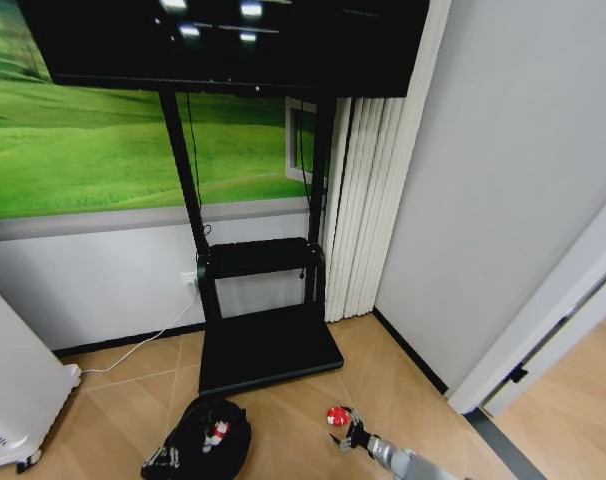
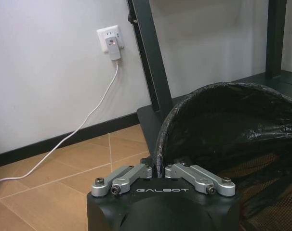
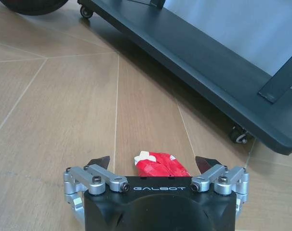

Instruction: Pick up the trash bin and place the garbage on the floor into it.

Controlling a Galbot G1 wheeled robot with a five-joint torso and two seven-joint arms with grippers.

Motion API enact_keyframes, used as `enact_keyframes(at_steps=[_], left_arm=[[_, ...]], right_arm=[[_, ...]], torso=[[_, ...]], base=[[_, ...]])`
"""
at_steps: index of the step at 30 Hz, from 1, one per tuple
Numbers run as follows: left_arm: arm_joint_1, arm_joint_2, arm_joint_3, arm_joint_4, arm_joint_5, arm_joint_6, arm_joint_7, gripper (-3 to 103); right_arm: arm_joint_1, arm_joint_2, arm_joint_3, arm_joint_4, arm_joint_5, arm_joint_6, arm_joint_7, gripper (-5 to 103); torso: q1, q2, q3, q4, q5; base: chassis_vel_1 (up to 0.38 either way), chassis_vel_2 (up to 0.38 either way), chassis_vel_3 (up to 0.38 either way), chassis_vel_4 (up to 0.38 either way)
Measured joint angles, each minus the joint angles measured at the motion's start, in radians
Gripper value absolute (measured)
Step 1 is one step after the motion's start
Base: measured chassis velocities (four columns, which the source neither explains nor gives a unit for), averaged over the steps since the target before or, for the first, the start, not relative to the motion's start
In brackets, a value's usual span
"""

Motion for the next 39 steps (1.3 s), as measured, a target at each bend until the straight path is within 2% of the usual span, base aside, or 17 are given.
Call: enact_keyframes(at_steps=[5, 7, 8, 12, 14, 16, 21, 22, 23, 24, 25, 27, 28, 29, 30, 31, 39], left_arm=[[-0.010, 0.002, 0.009, 0.003, -0.003, -0.001, 0.000, 7], [-0.019, 0.002, 0.016, 0.008, -0.006, -0.002, 0.000, 7], [-0.019, 0.002, 0.016, 0.008, -0.006, -0.002, 0.000, 7], [-0.022, 0.000, 0.023, 0.009, -0.010, -0.003, 0.000, 7], [-0.022, 0.000, 0.023, 0.009, -0.011, -0.003, 0.000, 7], [-0.023, 0.002, 0.024, 0.008, -0.013, -0.003, 0.000, 7], [-0.028, 0.003, 0.028, 0.008, -0.015, -0.003, -0.001, 7], [-0.030, 0.004, 0.032, 0.008, -0.017, -0.003, -0.001, 7], [-0.032, 0.004, 0.035, 0.009, -0.017, -0.003, -0.001, 7], [-0.032, 0.004, 0.035, 0.009, -0.017, -0.003, -0.001, 7], [-0.033, 0.004, 0.036, 0.009, -0.017, -0.003, -0.001, 7], [-0.033, 0.004, 0.036, 0.009, -0.017, -0.003, -0.001, 7], [-0.034, 0.004, 0.037, 0.009, -0.017, -0.003, -0.001, 7], [-0.034, 0.003, 0.037, 0.009, -0.017, -0.003, -0.001, 7], [-0.034, 0.003, 0.037, 0.009, -0.017, -0.003, -0.001, 7], [-0.033, 0.002, 0.036, 0.009, -0.017, -0.003, -0.002, 7], [-0.026, -0.007, 0.030, 0.011, -0.007, -0.005, -0.003, 7]], right_arm=[[0.001, 0.004, 0.003, -0.011, -0.003, -0.014, -0.001, 97], [0.005, 0.007, 0.009, -0.016, -0.004, -0.023, -0.002, 90], [0.005, 0.007, 0.009, -0.016, -0.004, -0.023, -0.002, 90], [0.005, 0.008, 0.017, -0.018, 0.000, -0.031, -0.002, 68], [0.005, 0.007, 0.019, -0.018, 0.001, -0.032, -0.004, 68], [0.004, 0.006, 0.022, -0.017, 0.004, -0.032, -0.006, 57], [0.004, 0.005, 0.023, -0.017, 0.004, -0.032, -0.008, 47], [0.004, 0.005, 0.024, -0.017, 0.005, -0.032, -0.008, 36], [0.004, 0.005, 0.024, -0.016, 0.006, -0.032, -0.009, 30], [0.004, 0.005, 0.024, -0.016, 0.006, -0.032, -0.009, 30], [0.004, 0.005, 0.024, -0.016, 0.006, -0.032, -0.009, 25], [0.004, 0.004, 0.025, -0.016, 0.006, -0.032, -0.009, 25], [0.004, 0.004, 0.025, -0.016, 0.007, -0.032, -0.009, 14], [0.002, 0.003, 0.026, -0.015, 0.007, -0.031, -0.011, 9], [0.002, 0.003, 0.026, -0.015, 0.007, -0.031, -0.011, 9], [-0.001, 0.001, 0.029, -0.014, 0.009, -0.024, -0.013, 3], [-0.010, -0.012, 0.041, 0.000, 0.008, 0.005, -0.013, 0]], torso=[[0.000, 0.000, 0.000, 0.0001, 0.0000], [0.000, 0.000, 0.000, 0.0000, 0.0000], [0.000, 0.000, 0.000, 0.0000, 0.0000], [0.000, 0.000, 0.000, 0.0000, 0.0000], [0.000, 0.000, 0.000, 0.0001, 0.0000], [0.000, 0.000, 0.000, 0.0000, 0.0000], [0.000, 0.000, 0.000, 0.0000, 0.0000], [0.000, 0.000, 0.000, 0.0000, 0.0000], [0.000, 0.000, 0.000, 0.0000, 0.0000], [0.000, 0.000, 0.000, 0.0000, 0.0000], [0.000, 0.000, 0.000, 0.0000, 0.0000], [0.000, 0.000, 0.000, 0.0000, 0.0000], [0.000, 0.000, 0.000, 0.0000, 0.0000], [0.000, 0.000, 0.000, 0.0001, 0.0000], [0.000, 0.000, 0.000, 0.0001, 0.0000], [0.000, 0.000, 0.000, 0.0000, 0.0000], [0.000, 0.000, 0.000, 0.0000, 0.0000]], base=[[0.000, 0.000, 0.000, 0.000], [0.000, 0.000, 0.000, 0.000], [0.000, 0.000, 0.000, 0.000], [0.000, 0.000, 0.000, 0.000], [0.000, 0.000, 0.000, 0.000], [0.000, 0.000, 0.000, 0.000], [0.000, 0.000, 0.000, 0.000], [0.000, 0.000, 0.000, 0.000], [0.000, 0.000, 0.000, 0.000], [0.000, 0.000, 0.000, 0.000], [0.000, 0.000, 0.000, 0.000], [0.000, 0.000, 0.000, 0.000], [0.000, 0.000, 0.000, 0.000], [0.000, 0.000, 0.000, 0.000], [0.000, 0.000, 0.000, 0.000], [0.000, 0.000, 0.000, 0.000], [0.000, 0.000, 0.000, 0.000]])
